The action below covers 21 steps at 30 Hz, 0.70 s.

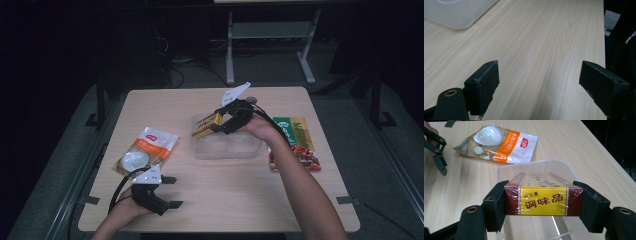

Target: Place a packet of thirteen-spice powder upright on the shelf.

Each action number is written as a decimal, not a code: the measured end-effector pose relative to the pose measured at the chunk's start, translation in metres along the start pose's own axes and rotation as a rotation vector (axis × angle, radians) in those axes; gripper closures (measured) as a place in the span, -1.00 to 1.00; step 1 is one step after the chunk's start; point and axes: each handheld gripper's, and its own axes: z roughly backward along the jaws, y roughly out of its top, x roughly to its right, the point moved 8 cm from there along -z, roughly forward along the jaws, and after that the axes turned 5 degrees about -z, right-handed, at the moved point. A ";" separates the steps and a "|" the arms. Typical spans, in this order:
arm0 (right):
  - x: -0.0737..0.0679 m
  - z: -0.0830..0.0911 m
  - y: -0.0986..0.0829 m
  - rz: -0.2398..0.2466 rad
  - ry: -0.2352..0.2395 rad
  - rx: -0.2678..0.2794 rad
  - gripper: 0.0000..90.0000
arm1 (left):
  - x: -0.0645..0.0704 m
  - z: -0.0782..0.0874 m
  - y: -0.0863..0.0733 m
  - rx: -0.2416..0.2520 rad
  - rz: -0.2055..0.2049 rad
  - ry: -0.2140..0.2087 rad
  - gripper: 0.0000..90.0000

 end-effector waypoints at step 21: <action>-0.004 -0.014 0.032 0.045 0.026 0.003 -0.30 | 0.000 0.000 0.000 0.007 0.015 -0.010 -0.65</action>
